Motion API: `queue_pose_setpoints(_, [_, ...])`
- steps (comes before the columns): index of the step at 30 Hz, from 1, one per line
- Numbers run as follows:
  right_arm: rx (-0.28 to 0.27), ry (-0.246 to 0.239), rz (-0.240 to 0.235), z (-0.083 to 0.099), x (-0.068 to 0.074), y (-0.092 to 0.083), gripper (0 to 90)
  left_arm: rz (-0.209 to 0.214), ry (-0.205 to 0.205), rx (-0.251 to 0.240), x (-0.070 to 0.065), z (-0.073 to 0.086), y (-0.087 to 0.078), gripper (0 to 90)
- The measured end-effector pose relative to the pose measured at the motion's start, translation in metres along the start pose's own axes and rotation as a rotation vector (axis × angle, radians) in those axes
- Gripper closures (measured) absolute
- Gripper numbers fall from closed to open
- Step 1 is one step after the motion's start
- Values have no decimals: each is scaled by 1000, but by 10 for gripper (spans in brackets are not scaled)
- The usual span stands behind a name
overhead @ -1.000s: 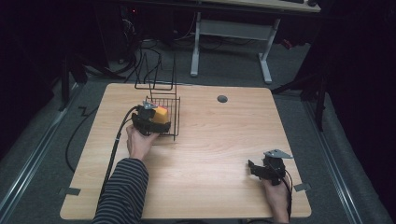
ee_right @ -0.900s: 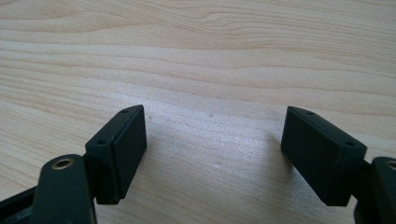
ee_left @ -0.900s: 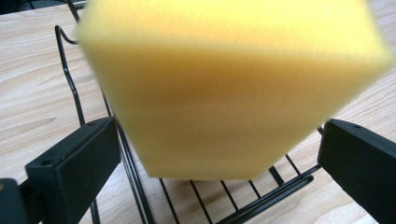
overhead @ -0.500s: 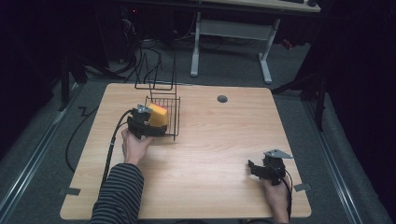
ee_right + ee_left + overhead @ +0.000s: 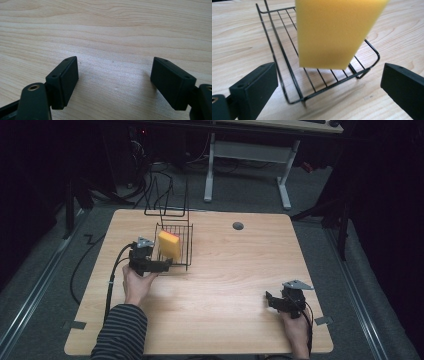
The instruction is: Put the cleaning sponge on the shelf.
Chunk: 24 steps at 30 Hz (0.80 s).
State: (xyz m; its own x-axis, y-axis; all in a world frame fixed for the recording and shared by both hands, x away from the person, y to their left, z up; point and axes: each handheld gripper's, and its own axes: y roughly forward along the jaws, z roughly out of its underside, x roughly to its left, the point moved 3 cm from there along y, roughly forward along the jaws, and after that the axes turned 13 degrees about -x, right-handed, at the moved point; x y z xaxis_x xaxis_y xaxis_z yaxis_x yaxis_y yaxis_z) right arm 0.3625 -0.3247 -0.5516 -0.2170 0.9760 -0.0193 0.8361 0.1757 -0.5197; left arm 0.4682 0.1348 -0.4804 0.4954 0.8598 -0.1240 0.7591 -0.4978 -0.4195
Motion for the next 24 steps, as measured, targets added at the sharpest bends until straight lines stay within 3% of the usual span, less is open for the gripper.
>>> queue_pose_setpoints(11, [0,0,0,0,0,0,227,3,-43,-29,5,22,-36,52])
queue_pose_setpoints(24, [0,0,-1,0,0,0,227,-3,-60,-26,8,42,-56,62])
